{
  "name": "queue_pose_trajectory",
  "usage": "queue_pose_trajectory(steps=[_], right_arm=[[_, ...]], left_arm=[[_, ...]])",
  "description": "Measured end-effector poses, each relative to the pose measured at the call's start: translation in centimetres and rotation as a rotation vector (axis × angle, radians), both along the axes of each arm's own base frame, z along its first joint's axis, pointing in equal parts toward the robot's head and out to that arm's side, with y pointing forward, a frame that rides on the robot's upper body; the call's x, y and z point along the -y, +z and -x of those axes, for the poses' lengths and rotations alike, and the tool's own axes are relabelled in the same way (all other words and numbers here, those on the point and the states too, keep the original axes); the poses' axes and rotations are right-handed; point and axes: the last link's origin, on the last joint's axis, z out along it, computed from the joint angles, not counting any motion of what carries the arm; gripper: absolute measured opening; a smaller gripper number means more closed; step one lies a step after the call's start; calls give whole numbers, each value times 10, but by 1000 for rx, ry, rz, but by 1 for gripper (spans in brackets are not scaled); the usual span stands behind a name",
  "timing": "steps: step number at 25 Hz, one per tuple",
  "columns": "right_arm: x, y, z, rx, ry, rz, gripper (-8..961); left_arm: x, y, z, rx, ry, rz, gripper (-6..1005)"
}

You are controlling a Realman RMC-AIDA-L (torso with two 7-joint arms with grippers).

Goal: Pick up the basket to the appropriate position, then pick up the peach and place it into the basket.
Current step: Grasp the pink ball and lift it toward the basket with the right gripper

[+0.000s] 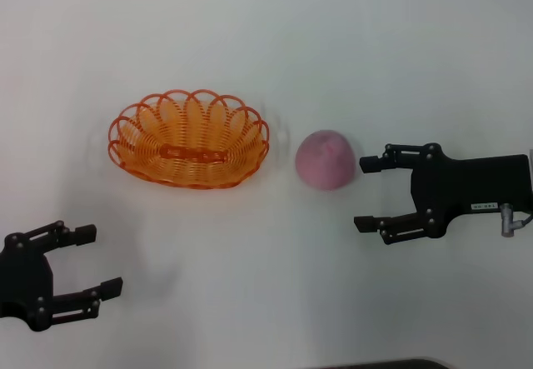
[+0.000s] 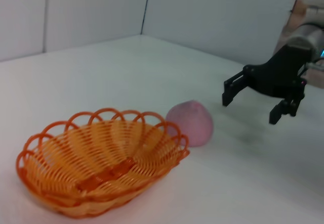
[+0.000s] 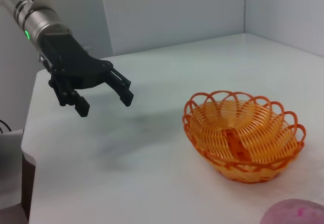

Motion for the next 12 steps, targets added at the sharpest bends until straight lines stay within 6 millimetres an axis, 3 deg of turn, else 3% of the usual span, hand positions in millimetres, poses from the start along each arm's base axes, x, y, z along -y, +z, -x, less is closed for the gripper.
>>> queue_pose_trajectory(steps=[12], right_arm=[[0, 0, -2, 1, -9, -8, 896]], left_arm=[[-1, -1, -2, 9, -7, 2, 841]])
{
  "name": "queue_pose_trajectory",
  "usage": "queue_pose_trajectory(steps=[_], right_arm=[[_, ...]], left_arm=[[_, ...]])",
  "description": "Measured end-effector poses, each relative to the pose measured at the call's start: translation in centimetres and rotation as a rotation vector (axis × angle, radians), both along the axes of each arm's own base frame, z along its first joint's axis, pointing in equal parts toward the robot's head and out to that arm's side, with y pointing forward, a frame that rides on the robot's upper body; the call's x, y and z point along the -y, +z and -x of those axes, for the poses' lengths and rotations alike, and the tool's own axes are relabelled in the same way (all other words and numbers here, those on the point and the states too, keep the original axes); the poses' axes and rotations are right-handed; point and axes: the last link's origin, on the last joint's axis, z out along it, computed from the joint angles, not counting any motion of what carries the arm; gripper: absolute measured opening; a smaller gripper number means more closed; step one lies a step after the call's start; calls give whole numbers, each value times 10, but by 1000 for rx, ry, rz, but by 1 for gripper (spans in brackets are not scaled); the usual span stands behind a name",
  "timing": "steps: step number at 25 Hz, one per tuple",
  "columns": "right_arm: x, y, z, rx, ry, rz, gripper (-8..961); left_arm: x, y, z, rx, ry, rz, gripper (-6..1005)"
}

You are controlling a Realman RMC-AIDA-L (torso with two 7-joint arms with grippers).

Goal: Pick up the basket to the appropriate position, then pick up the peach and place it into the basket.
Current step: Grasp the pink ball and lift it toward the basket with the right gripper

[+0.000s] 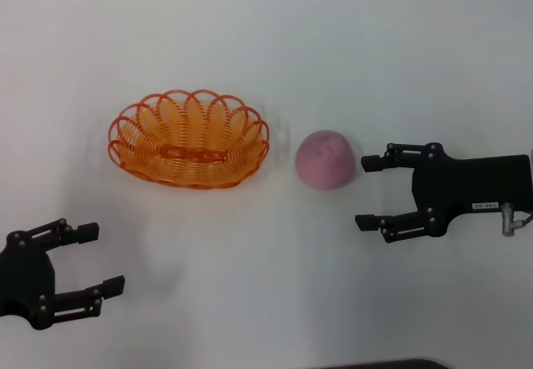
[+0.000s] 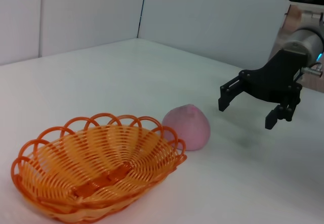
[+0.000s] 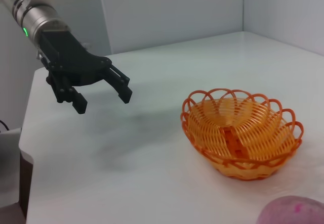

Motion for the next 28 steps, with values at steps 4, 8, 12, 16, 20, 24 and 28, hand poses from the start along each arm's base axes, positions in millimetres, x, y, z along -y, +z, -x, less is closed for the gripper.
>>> queue_pose_trajectory(steps=[4, 8, 12, 16, 20, 24, 28], right_arm=[[-6, 9, 0, -41, -53, -42, 897], [-18, 21, 2, -72, -152, -40, 897], [-30, 32, 7, -69, -239, -20, 897], [-37, 36, 12, -48, -281, 3, 897], [-46, 38, 19, -23, -313, 26, 896], [-57, 41, 29, 45, -324, 60, 896], [-70, 38, 44, 139, -323, 109, 896]], left_arm=[[0, 1, 0, 1, 3, -3, 841], [0, 1, 1, 1, 5, -3, 841], [-1, 2, 1, 0, 4, -8, 841], [-1, 4, 1, -2, 2, -13, 842], [-2, 4, 2, -4, 6, -23, 842], [-3, 4, 1, -5, 5, -25, 841], [-3, 5, 2, -7, 6, -30, 841]])
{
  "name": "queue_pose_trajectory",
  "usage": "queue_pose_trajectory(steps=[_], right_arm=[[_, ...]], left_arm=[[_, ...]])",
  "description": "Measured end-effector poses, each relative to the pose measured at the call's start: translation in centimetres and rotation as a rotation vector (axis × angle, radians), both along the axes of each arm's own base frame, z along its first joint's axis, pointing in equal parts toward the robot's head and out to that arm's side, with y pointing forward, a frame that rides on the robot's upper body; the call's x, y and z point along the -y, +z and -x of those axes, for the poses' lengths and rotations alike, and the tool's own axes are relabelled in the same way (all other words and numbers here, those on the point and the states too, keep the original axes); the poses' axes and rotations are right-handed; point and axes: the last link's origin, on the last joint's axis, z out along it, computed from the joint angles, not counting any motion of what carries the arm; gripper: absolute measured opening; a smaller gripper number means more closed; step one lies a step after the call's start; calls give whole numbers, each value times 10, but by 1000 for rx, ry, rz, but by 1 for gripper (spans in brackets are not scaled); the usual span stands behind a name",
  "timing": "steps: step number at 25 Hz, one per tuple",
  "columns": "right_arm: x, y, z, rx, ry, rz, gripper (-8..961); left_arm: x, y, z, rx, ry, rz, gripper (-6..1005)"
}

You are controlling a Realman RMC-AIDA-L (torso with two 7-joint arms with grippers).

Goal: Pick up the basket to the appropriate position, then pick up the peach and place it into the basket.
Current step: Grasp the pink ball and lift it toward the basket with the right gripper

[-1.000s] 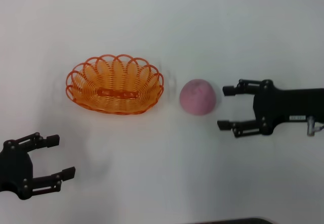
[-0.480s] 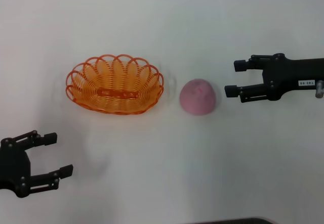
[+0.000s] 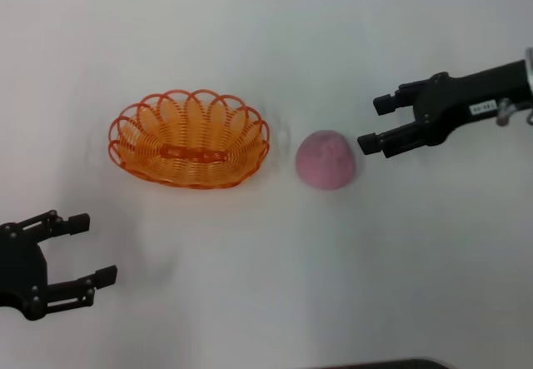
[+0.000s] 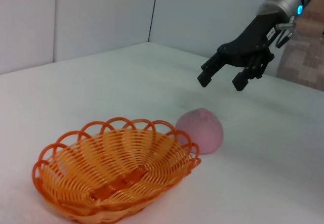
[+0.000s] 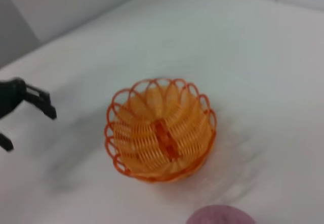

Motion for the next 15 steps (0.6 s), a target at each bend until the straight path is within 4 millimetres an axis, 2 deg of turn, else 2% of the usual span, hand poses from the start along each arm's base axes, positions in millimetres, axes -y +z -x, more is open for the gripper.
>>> queue_pose_trajectory(steps=[10, 15], right_arm=[[-25, -20, 42, 210, 77, 124, 906], [-31, -29, 53, 282, 81, 145, 918]], left_arm=[[1, 1, 1, -1, 6, -5, 841], [0, 1, 1, -2, 5, -6, 841]])
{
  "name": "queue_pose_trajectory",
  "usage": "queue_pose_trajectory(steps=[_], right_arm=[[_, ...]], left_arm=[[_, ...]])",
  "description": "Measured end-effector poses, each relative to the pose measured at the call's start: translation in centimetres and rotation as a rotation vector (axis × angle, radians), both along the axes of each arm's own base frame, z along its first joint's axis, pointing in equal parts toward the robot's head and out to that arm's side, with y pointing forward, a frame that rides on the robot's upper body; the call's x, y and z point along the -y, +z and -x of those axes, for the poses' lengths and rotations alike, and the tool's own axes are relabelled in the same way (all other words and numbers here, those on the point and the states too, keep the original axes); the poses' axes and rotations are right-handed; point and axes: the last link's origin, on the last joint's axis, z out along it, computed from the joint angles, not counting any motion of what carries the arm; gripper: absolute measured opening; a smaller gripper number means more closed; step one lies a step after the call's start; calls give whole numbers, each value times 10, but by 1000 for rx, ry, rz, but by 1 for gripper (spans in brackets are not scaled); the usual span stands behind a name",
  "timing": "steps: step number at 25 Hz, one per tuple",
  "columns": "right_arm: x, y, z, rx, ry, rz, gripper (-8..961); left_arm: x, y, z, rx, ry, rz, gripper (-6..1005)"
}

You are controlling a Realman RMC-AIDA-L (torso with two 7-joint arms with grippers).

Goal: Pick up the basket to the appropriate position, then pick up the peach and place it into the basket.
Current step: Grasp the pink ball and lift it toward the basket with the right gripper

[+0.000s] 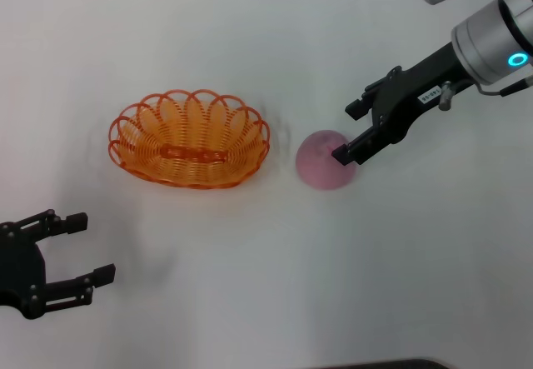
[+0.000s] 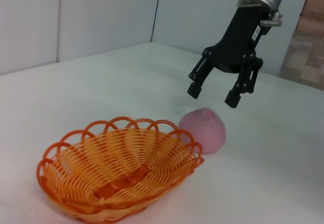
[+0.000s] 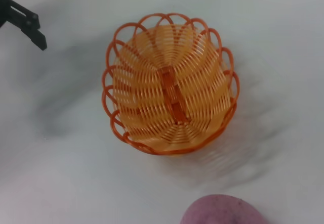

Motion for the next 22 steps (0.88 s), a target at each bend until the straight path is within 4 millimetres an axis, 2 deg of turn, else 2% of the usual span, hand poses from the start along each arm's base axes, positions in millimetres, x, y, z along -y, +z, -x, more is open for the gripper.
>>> queue_pose_trajectory(steps=[7, 22], right_arm=[[-2, -4, 2, 15, 9, -4, 938], [-2, -31, -2, 76, 28, 9, 947]], left_arm=[[-1, 0, 0, 0, 1, -1, 842], [-1, 0, 0, 3, 3, 0, 841]])
